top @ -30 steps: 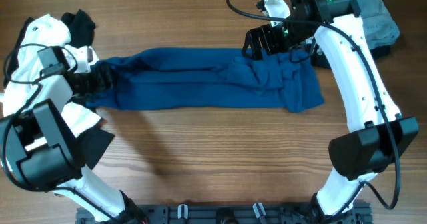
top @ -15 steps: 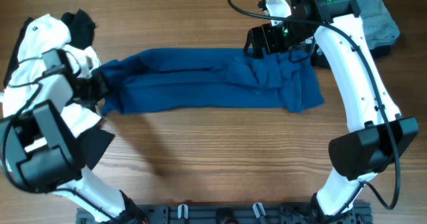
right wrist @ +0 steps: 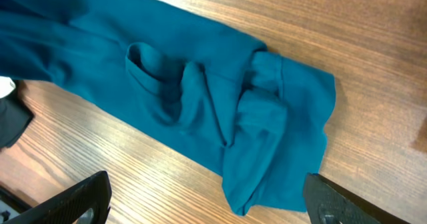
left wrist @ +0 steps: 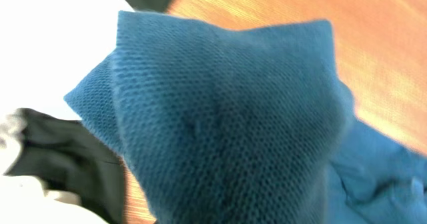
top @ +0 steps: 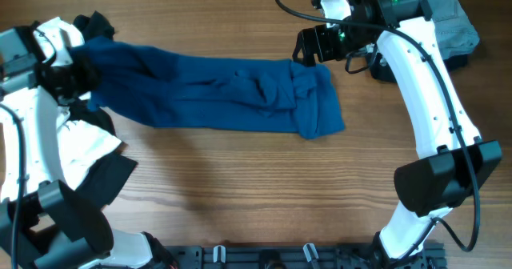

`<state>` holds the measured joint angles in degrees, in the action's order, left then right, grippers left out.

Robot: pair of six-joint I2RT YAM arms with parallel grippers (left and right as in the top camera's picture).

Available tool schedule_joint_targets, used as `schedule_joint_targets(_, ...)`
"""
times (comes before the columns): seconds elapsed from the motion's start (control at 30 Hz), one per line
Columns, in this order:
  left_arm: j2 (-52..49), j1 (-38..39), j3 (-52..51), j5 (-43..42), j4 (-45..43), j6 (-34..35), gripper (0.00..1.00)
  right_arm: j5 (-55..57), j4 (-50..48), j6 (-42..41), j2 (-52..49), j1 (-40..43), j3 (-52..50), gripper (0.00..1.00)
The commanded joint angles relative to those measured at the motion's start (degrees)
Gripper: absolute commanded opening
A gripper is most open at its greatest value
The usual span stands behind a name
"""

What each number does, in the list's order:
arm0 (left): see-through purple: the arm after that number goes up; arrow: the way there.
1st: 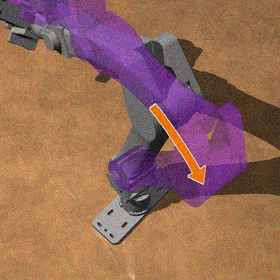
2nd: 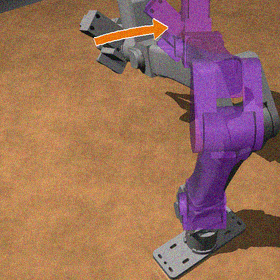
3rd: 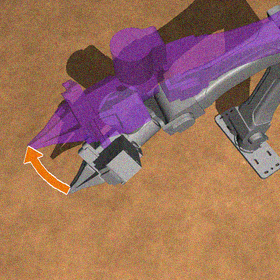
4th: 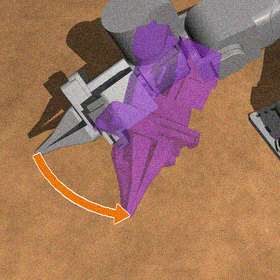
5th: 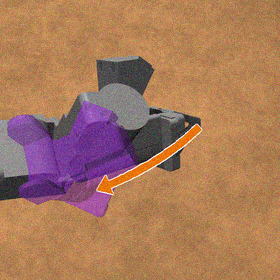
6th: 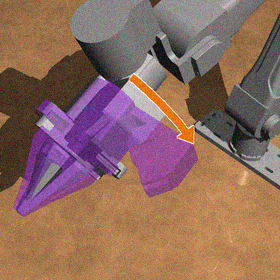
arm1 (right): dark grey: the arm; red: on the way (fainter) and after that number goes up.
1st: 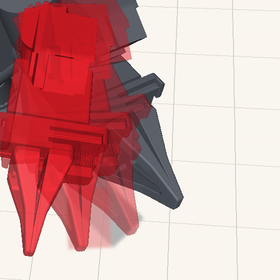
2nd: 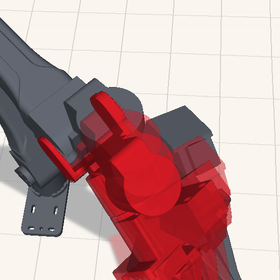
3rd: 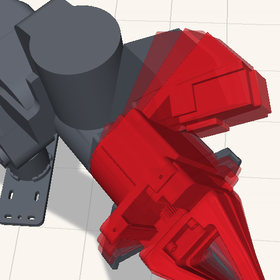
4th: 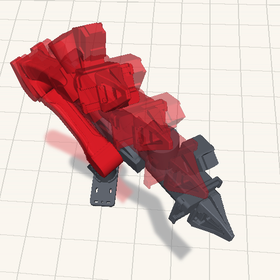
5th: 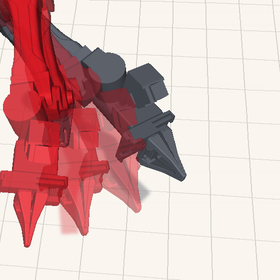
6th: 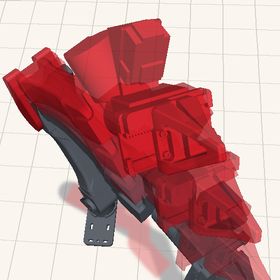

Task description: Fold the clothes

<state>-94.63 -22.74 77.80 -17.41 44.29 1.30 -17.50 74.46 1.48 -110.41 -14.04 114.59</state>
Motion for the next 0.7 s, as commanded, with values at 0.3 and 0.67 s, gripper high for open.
schedule_joint_targets(0.3,-6.8,26.2,0.1,2.1,-0.5,-3.8,0.04,1.2,-0.9,-1.5,0.0,0.4,0.0,0.95)
schedule_joint_targets(0.67,-15.2,32.7,0.1,2.5,-7.1,5.6,0.18,1.2,-1.0,-1.5,0.0,0.4,0.0,0.97)
